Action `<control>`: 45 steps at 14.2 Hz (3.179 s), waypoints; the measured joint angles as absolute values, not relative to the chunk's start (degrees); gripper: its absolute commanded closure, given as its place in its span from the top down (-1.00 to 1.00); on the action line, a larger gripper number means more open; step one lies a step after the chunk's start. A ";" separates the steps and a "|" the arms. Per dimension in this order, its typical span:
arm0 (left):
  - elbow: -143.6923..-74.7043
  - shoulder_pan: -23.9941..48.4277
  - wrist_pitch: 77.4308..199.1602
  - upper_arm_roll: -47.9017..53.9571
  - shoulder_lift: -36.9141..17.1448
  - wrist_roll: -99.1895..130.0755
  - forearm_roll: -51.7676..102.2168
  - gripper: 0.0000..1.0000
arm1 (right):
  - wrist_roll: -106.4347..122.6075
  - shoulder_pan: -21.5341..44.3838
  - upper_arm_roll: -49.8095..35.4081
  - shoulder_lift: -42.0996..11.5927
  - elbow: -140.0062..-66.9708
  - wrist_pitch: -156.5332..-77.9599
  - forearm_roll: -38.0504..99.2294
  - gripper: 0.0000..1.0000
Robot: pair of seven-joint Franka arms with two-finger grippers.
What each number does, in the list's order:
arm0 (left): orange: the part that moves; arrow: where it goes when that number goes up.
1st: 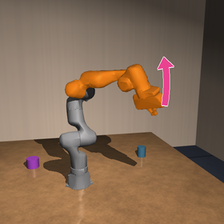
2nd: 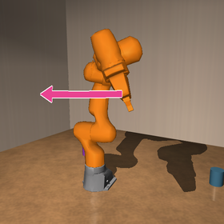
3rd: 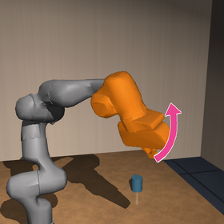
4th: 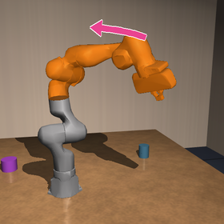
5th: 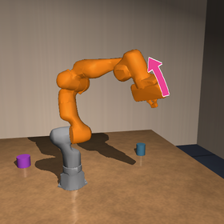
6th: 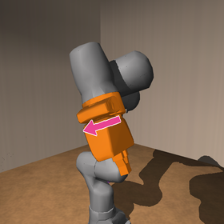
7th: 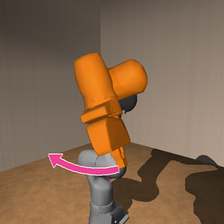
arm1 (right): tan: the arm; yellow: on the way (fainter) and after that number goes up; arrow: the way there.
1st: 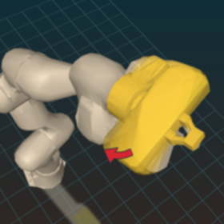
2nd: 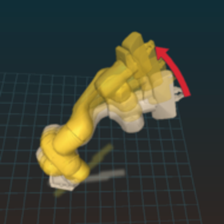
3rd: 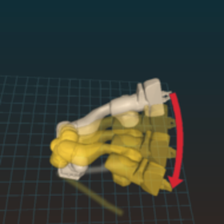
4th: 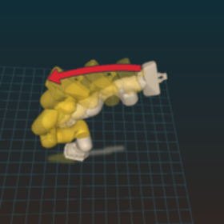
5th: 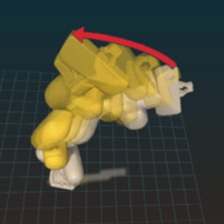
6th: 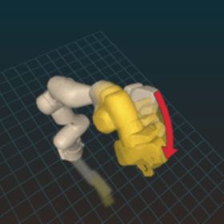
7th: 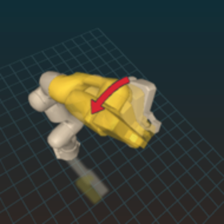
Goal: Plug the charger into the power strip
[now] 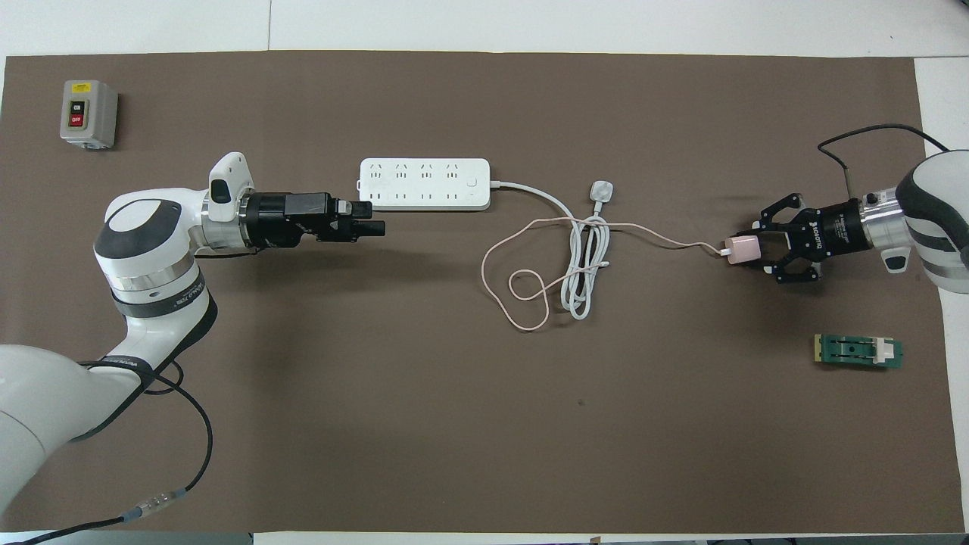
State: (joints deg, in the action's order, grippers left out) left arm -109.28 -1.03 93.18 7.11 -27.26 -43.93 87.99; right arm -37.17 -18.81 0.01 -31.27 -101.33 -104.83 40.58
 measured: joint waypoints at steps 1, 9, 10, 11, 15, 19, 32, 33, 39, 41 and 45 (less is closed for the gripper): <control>-109.28 -0.49 94.20 7.12 -27.29 -43.93 88.20 1.00 | -36.89 -18.81 0.01 -31.27 -101.33 -104.80 40.58 -1.00; -109.28 2.04 97.78 7.00 -27.29 -43.93 89.34 1.00 | -42.01 -14.87 -1.26 -28.98 -98.47 -102.18 40.59 -1.00; -109.28 2.04 97.81 6.98 -27.29 -43.93 89.34 1.00 | -44.38 -13.32 -1.35 -27.66 -97.94 -101.76 40.59 -1.00; -109.28 2.04 97.82 6.98 -27.29 -43.93 89.35 1.00 | -46.48 -11.76 -1.46 -26.33 -97.65 -101.46 40.59 -1.00; -109.27 1.96 98.13 6.89 -27.29 -43.94 89.44 1.00 | -55.79 -4.23 -1.82 -22.55 -97.48 -101.36 41.28 -1.00; -109.26 1.93 98.19 6.73 -27.29 -43.95 89.45 1.00 | -64.63 3.84 -1.99 -21.89 -97.12 -103.88 43.48 -1.00; -109.20 1.84 98.17 6.70 -27.31 -45.62 89.46 1.00 | -80.65 24.93 -2.22 -22.28 -96.93 -126.90 50.89 -1.00; -109.21 1.84 98.15 6.70 -27.39 -45.97 89.46 1.00 | -80.77 25.73 -2.22 -22.61 -96.79 -127.74 51.45 -1.00; -109.19 1.74 96.29 6.69 -27.54 -46.74 89.46 1.00 | -82.37 26.71 -2.21 -27.21 -91.25 -128.37 51.80 -1.00; -109.27 1.60 95.63 6.66 -27.54 -47.76 89.46 1.00 | -82.87 26.89 -2.22 -29.19 -89.21 -128.37 51.80 -1.00; -109.72 1.54 95.56 6.68 -27.54 -49.64 89.46 1.00 | -84.29 28.54 -2.22 -31.58 -86.55 -128.53 51.80 -1.00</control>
State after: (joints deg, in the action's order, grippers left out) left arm -109.72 1.54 95.56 6.68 -27.54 -49.64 89.46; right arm -84.29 28.54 -2.22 -31.58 -86.55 -128.53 51.80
